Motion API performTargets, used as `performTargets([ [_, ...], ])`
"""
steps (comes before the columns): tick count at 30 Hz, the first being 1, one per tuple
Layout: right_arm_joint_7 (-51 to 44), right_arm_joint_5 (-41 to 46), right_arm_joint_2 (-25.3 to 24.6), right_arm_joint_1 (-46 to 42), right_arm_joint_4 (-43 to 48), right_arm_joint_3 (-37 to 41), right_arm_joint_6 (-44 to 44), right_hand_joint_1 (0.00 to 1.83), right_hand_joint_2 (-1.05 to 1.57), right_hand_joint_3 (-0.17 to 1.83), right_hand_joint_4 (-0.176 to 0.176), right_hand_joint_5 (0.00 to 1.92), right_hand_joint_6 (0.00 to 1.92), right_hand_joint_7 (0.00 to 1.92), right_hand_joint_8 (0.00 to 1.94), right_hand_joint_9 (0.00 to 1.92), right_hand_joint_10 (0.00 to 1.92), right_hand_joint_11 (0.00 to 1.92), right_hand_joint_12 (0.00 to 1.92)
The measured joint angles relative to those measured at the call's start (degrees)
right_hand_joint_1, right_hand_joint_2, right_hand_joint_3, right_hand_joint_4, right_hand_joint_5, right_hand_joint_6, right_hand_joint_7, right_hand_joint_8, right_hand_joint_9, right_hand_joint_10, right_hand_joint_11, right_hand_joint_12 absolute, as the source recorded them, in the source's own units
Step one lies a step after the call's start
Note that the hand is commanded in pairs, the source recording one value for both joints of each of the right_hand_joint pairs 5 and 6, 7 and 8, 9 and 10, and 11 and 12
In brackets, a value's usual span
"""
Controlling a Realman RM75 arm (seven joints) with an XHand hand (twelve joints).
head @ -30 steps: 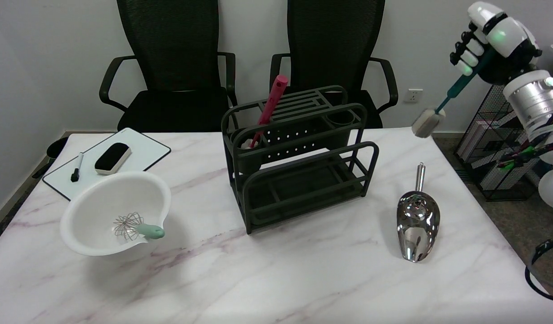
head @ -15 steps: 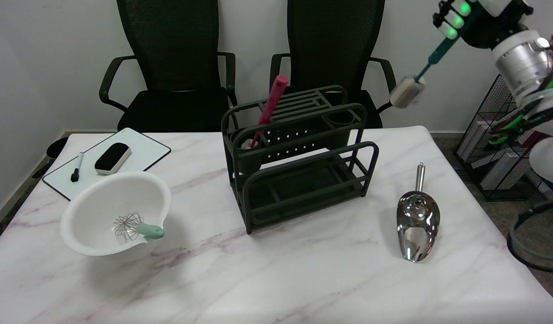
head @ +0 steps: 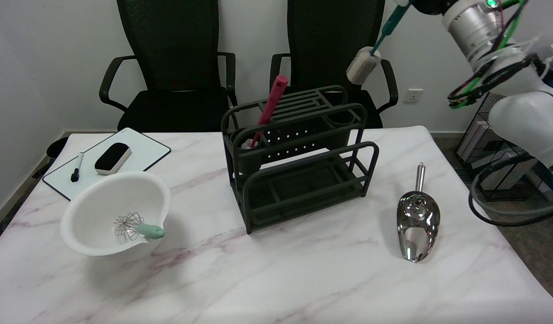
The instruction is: Place the blue sponge bottle brush into the kitchen storage rack.
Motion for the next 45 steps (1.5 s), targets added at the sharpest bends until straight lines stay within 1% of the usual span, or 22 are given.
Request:
performTargets([
  [7,0.18,0.17,-1.22,7.95,-3.1,-7.3,-2.22,1.02,1.57,0.32,0.0,1.92,1.92,1.92,1.92,1.92,1.92,1.92,1.92],
  [19,0.25,0.26,-2.37,14.15,-8.22,-13.79,-4.2,1.02,1.57,0.3,0.0,1.92,1.92,1.92,1.92,1.92,1.92,1.92,1.92],
  [30,0.26,0.16,-3.65,16.04,-12.78,-17.18,-4.78,1.01,1.57,0.3,0.0,1.92,1.92,1.92,1.92,1.92,1.92,1.92,1.92],
  [45,0.15,-0.01,-4.31,14.88,-14.58,-18.71,-4.89,1.02,1.57,0.29,0.0,1.92,1.92,1.92,1.92,1.92,1.92,1.92,1.92],
])
